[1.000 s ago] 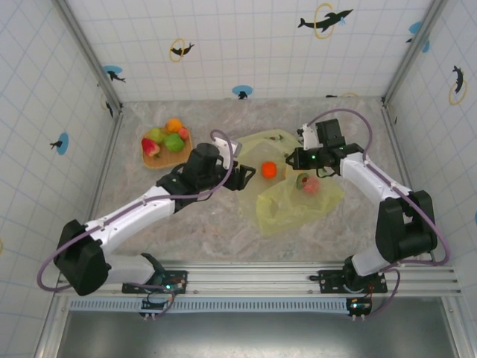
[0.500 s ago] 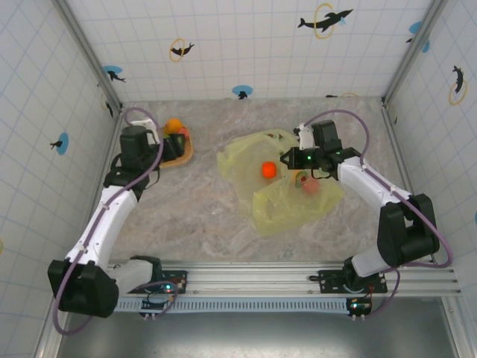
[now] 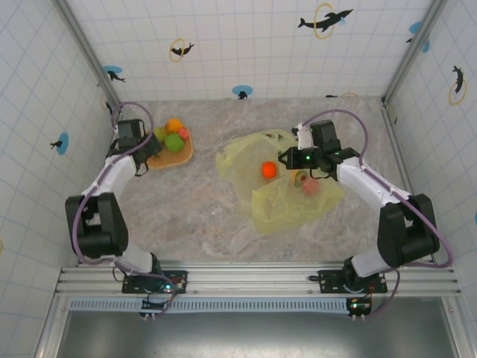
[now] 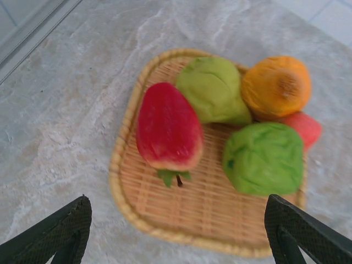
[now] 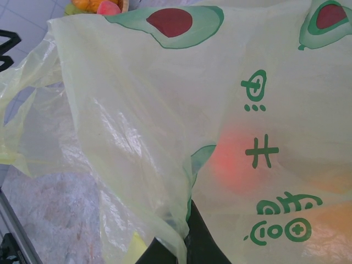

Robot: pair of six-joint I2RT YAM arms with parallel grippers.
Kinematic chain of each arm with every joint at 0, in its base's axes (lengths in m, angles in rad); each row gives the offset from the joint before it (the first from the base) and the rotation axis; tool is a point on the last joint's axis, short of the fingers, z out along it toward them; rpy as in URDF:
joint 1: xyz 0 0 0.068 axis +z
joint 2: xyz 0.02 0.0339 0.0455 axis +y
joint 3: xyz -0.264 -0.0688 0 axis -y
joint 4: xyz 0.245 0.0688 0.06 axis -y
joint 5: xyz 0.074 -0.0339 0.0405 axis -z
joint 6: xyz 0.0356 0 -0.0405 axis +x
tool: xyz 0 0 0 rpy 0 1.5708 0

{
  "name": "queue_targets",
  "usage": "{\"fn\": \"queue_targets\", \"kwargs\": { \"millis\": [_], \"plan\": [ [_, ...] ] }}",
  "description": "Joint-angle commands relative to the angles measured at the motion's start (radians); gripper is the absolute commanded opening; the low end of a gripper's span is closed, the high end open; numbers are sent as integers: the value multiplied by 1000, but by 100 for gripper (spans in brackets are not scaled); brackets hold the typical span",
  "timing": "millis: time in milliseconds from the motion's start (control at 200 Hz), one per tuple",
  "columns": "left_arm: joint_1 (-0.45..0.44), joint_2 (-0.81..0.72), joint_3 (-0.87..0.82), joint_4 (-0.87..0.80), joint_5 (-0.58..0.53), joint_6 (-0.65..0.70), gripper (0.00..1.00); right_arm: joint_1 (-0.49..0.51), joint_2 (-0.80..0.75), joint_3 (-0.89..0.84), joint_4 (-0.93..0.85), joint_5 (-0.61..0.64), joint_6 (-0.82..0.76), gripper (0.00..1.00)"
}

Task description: Place the fruits into the plastic bag

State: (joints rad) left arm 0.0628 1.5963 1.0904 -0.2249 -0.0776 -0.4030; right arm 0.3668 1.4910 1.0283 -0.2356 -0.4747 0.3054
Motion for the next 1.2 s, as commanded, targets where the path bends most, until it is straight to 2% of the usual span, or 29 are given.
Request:
{"fn": "queue_targets", "kwargs": {
  "millis": [0,495,671,1191],
  "plan": [
    [10,85,93,-26,-48,12,83,4,-19,-1,37,-15,-11,0],
    [35,330,213,-29,-1,29,79,5,2,12,26,-9,-10,0],
    [36,368,234,-19,28,30,75,5,1,9,26,-5,-8,0],
    [36,388,237,-28,2,33,62,6,-2,5,18,4,-8,0]
  ]
}}
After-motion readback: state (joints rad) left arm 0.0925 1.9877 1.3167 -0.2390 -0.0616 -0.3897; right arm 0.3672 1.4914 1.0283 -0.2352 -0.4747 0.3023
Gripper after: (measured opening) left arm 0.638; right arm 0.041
